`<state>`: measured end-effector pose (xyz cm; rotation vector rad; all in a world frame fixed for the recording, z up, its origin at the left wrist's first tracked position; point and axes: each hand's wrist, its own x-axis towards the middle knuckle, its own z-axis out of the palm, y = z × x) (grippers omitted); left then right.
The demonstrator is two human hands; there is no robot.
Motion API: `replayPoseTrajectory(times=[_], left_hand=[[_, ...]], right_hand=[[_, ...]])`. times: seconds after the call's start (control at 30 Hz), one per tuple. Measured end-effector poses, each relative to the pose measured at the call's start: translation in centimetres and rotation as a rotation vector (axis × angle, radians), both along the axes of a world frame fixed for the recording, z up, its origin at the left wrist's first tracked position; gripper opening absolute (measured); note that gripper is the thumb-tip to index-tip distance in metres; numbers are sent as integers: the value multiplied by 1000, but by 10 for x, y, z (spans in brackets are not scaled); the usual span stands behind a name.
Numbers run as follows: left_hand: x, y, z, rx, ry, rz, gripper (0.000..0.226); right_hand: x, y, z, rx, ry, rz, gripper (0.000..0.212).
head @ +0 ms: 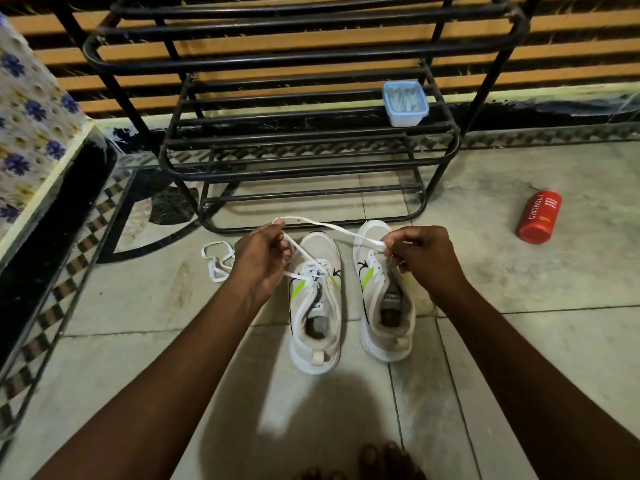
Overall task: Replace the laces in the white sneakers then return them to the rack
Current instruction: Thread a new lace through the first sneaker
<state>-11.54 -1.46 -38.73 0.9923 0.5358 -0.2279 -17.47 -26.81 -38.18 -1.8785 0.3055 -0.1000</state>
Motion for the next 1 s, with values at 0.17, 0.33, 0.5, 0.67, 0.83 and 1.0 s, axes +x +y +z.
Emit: replayPoseTrajectory(times=[0.17,0.33,0.5,0.67,0.83,1.0], left_hand=[[8,-7,12,98,-170,-114,3],[9,-17,17,282,-281,-391,14],[0,-25,10,562,-317,-602,32],[-22,-15,1,944,-454,-381,22],[-54,-2,-1,1046,-467,-561,23],[-72,1,-14,1295,-514,-664,32]], right_hand=[[-3,4,4,-109,109,90,16],[-4,18,17,-220,124,218,17],[-4,37,21,-298,77,201,16],[-10,51,19,-174,142,122,10],[-10,66,20,253,376,-56,15],[-15,74,25,556,434,-45,3]])
